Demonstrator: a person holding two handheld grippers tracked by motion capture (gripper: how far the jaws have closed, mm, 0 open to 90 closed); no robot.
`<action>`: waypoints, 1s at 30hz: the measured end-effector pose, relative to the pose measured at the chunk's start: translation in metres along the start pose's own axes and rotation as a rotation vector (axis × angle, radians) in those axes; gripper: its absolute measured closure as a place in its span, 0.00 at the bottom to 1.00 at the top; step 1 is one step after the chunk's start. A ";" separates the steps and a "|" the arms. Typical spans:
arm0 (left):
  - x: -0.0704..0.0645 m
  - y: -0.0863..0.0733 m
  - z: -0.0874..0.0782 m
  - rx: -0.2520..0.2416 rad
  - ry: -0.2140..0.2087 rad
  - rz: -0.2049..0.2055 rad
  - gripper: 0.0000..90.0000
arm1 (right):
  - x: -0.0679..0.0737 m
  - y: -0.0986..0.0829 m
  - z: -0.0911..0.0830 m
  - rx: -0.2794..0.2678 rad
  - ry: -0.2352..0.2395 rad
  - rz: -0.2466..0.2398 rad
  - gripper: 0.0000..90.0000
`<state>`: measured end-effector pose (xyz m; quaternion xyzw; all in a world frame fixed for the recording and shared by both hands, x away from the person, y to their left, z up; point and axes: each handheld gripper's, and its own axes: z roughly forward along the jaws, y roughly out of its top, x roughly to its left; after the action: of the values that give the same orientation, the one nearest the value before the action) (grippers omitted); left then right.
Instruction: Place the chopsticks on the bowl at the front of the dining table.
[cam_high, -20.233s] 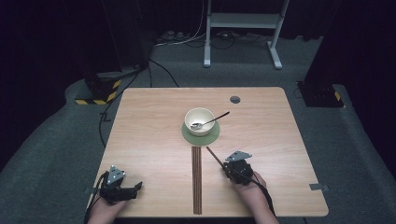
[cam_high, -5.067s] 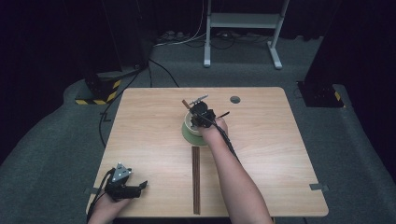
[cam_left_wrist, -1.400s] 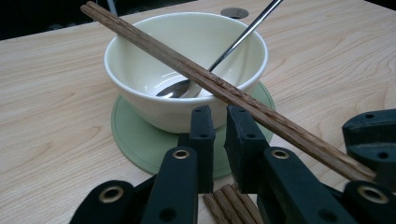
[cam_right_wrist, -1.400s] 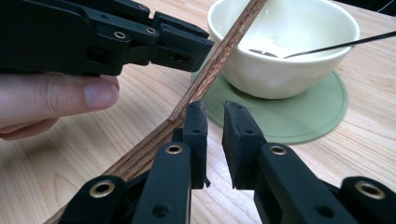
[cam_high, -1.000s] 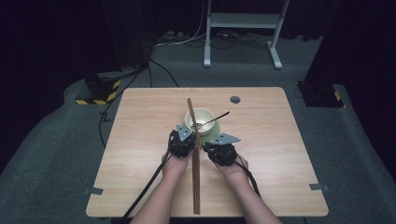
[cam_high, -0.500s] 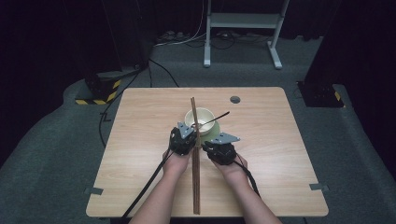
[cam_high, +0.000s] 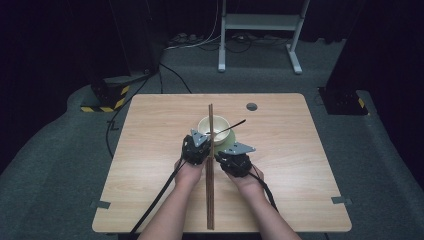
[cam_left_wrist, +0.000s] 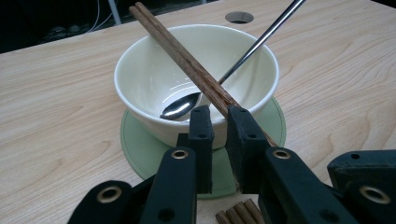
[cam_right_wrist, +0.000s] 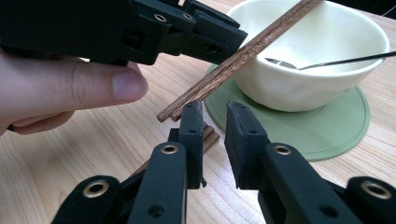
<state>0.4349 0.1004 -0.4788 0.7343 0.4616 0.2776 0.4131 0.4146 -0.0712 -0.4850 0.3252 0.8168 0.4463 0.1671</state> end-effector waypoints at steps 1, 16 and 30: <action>0.000 0.000 0.000 0.000 0.000 0.002 0.89 | 0.000 0.000 0.000 -0.001 0.000 -0.003 0.86; 0.004 -0.010 -0.020 -0.035 -0.016 -0.004 0.78 | -0.008 0.001 -0.007 -0.017 -0.010 0.016 0.82; -0.020 -0.051 -0.057 -0.049 -0.046 0.034 0.70 | -0.013 -0.002 -0.013 -0.014 -0.027 0.034 0.81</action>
<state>0.3585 0.1142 -0.4940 0.7379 0.4324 0.2792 0.4366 0.4160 -0.0893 -0.4797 0.3437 0.8058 0.4502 0.1729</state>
